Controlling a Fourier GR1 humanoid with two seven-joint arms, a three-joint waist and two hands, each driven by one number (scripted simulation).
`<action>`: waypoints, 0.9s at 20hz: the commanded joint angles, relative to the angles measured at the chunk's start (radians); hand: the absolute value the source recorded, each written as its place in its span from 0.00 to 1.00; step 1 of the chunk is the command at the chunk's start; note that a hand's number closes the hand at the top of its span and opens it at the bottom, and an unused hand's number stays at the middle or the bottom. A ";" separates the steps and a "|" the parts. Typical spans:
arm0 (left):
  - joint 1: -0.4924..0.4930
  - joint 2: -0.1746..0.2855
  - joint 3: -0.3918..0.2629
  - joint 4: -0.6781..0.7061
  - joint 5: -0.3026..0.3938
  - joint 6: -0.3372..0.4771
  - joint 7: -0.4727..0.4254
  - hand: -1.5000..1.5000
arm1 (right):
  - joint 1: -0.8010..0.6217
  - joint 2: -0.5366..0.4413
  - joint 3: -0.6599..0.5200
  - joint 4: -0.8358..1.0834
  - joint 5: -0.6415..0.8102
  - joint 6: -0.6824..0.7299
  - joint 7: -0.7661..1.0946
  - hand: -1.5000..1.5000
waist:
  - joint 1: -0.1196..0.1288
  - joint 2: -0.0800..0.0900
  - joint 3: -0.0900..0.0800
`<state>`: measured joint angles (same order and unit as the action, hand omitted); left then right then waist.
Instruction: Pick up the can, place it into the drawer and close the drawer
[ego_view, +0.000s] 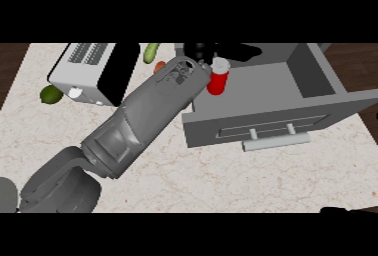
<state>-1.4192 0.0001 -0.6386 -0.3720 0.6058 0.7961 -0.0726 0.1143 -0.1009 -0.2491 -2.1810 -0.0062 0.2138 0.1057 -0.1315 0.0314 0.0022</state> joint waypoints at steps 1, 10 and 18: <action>0.054 0.000 0.008 -0.020 0.038 -0.012 -0.048 0.00 | -0.015 -0.026 0.015 -0.028 0.112 -0.015 -0.047 0.00 | 0.016 0.001 -0.001; -0.011 0.000 0.029 -0.068 0.119 0.039 -0.031 0.00 | -0.071 -0.106 0.078 -0.088 0.298 -0.002 -0.018 0.00 | 0.039 -0.012 -0.002; -0.035 0.000 0.030 -0.046 0.115 0.032 -0.068 0.00 | -0.090 -0.140 0.255 0.057 0.708 -0.087 -0.131 0.00 | 0.088 -0.016 -0.001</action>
<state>-1.4521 0.0000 -0.6101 -0.4194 0.7171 0.8336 -0.1299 0.0215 -0.2289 -0.0695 -2.1598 0.5347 0.1667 0.0013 -0.0625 0.0197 0.0010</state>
